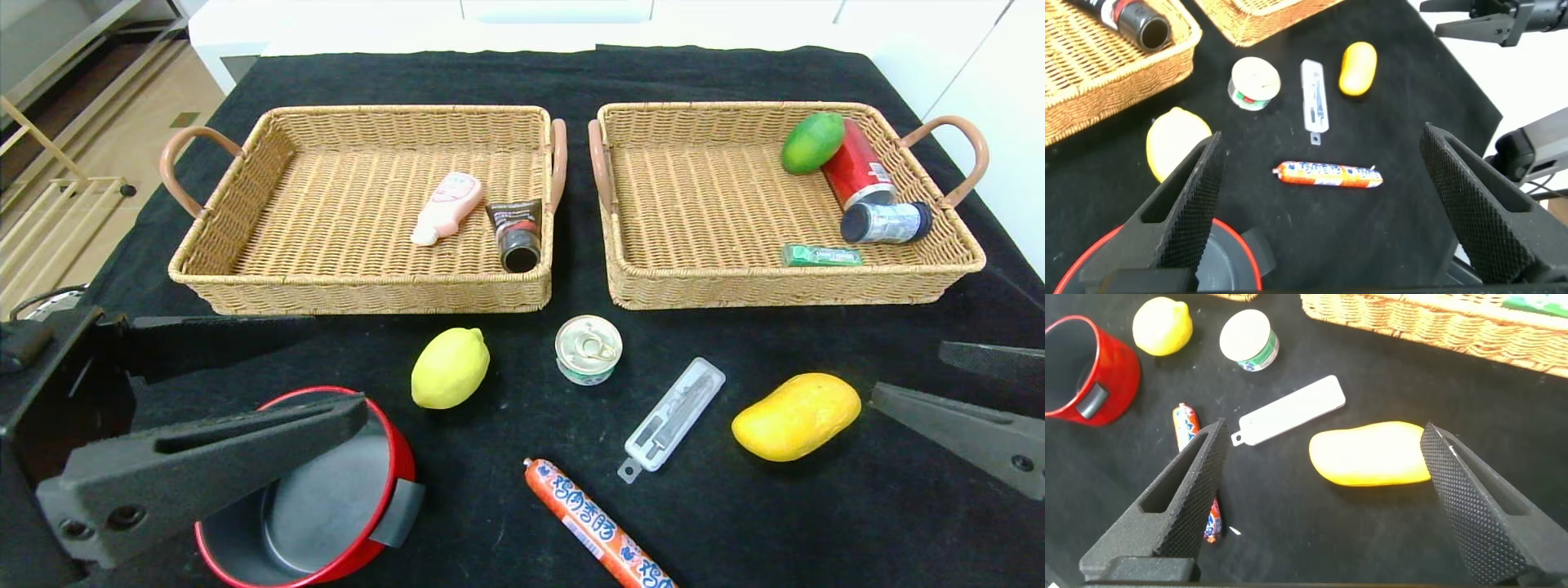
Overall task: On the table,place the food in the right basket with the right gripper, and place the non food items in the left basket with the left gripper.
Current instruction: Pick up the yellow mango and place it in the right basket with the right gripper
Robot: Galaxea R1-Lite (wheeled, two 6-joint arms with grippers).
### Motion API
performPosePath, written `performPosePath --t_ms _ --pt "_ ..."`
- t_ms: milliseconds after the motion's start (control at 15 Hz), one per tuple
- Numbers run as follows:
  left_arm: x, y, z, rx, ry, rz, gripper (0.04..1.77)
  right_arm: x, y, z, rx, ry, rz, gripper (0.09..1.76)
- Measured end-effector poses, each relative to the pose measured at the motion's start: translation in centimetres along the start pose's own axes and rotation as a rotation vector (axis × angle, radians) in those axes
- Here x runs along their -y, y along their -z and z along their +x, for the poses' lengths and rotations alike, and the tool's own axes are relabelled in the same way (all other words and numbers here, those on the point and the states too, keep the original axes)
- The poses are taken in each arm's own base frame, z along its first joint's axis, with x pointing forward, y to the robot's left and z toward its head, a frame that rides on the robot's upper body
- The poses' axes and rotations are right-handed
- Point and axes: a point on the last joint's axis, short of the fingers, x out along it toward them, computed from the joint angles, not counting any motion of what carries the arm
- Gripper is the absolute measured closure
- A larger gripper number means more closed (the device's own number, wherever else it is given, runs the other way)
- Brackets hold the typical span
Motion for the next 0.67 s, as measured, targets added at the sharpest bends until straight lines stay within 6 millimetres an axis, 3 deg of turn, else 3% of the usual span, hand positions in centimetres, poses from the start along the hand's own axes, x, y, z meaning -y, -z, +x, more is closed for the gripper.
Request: performPosePath --t_ms 400,667 --pt "0.2 0.4 1.6 -0.035 -0.144 0.006 0.09 -0.1 -0.3 1.2 -0.021 -0.009 -0.002 0.14" --pt "0.5 0.8 2.1 -0.055 -0.131 0.017 0.09 0.0 -0.9 2.0 -0.037 0.077 -0.003 0.14"
